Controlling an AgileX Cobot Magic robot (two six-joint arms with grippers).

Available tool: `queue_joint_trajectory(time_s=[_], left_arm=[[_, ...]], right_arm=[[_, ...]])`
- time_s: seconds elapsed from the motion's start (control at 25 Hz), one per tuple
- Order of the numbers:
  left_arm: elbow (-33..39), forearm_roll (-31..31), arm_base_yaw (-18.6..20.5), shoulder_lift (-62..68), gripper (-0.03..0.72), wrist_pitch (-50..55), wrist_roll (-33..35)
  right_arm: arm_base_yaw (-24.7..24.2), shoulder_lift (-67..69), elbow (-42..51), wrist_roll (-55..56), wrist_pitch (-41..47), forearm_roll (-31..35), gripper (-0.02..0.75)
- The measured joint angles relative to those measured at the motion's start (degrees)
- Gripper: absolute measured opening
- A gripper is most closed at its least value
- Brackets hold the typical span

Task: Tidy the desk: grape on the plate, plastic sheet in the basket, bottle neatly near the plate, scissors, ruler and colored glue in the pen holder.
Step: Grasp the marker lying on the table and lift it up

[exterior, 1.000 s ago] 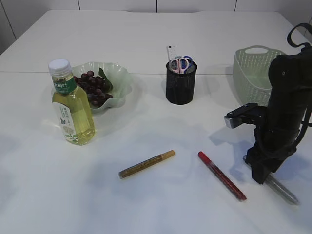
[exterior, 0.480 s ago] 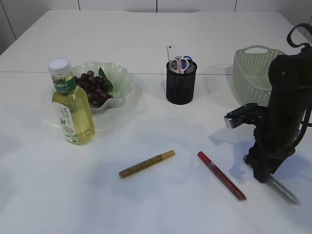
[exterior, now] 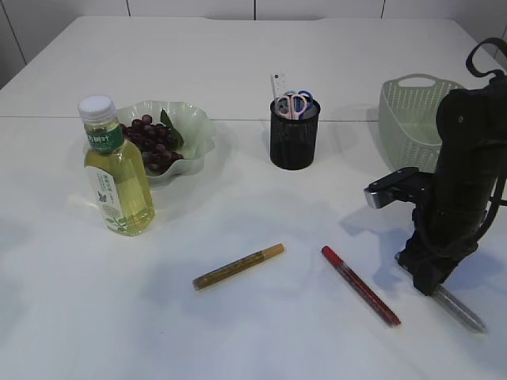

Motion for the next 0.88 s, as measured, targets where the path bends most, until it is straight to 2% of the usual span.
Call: queue_joint_trajectory(time_s=[0.4,0.64,0.88], left_arm=[[0.0,0.0,0.0,0.0,0.434,-0.12,0.0],[0.0,0.0,0.0,0.0,0.434,-0.19,0.0],[0.0,0.1,0.0,0.0,0.434,-0.19,0.0]], right_arm=[[0.0,0.12,0.0,0.0,-0.33,0.0,0.267],[0.0,0.21,-0.13,0.32,-0.33,0.0,0.217],[0.0,0.21,-0.13,1.72,-0.33,0.0,0.208]])
